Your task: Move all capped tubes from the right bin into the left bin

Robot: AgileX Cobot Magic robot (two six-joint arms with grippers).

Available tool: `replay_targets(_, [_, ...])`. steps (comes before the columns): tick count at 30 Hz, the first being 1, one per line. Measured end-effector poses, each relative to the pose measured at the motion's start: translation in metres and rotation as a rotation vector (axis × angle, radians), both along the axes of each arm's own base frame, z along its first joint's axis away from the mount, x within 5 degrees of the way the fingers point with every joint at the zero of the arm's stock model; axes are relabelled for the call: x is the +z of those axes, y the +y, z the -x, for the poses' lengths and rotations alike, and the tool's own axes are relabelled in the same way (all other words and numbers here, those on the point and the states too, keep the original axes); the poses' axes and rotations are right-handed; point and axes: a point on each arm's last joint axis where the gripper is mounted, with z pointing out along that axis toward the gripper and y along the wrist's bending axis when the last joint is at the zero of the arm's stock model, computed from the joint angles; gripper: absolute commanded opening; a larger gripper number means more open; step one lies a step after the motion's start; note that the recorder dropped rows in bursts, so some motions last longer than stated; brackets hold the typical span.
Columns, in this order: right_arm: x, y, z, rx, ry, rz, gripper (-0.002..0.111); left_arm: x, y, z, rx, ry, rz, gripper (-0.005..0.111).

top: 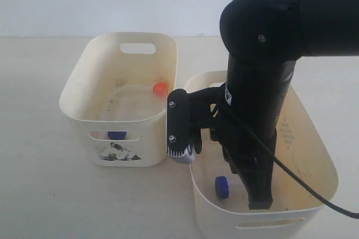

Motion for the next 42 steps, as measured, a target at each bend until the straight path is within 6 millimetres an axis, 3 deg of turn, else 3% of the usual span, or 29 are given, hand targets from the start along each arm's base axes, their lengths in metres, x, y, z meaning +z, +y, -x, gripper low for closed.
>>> replay_targets(2, [0.0, 0.0, 0.0, 0.003, -0.005, -0.004, 0.015, 0.0, 0.0, 0.0, 0.0, 0.0, 0.0, 0.004])
replay_targets(4, [0.0, 0.001, -0.001, -0.009, -0.011, -0.008, 0.047, 0.0, 0.0, 0.0, 0.0, 0.0, 0.0, 0.004])
replay_targets(5, [0.0, 0.0, -0.003, -0.023, -0.032, 0.0, 0.057, 0.0, 0.0, 0.0, 0.0, 0.0, 0.0, 0.004])
replay_targets(6, [0.001, -0.001, -0.005, -0.041, -0.059, 0.008, 0.057, 0.0, 0.0, 0.0, 0.0, 0.0, 0.0, 0.004])
replay_targets(9, [0.001, -0.003, -0.011, -0.054, -0.119, 0.027, 0.041, 0.0, 0.0, 0.0, 0.0, 0.0, 0.0, 0.004])
replay_targets(11, [0.002, -0.003, -0.011, -0.055, -0.127, 0.024, 0.039, 0.0, 0.0, 0.0, 0.0, 0.0, 0.0, 0.004])
replay_targets(19, [-0.008, -0.001, -0.016, -0.081, -0.125, 0.044, 0.057, 0.0, 0.0, 0.0, 0.0, 0.0, 0.0, 0.004])
replay_targets(29, [-0.04, 0.004, -0.023, -0.087, -0.062, 0.111, 0.057, 0.0, 0.0, 0.0, 0.0, 0.0, 0.0, 0.004])
replay_targets(42, [-0.059, 0.009, -0.028, -0.084, -0.045, 0.124, 0.057, 0.0, 0.0, 0.0, 0.0, 0.0, 0.0, 0.004])
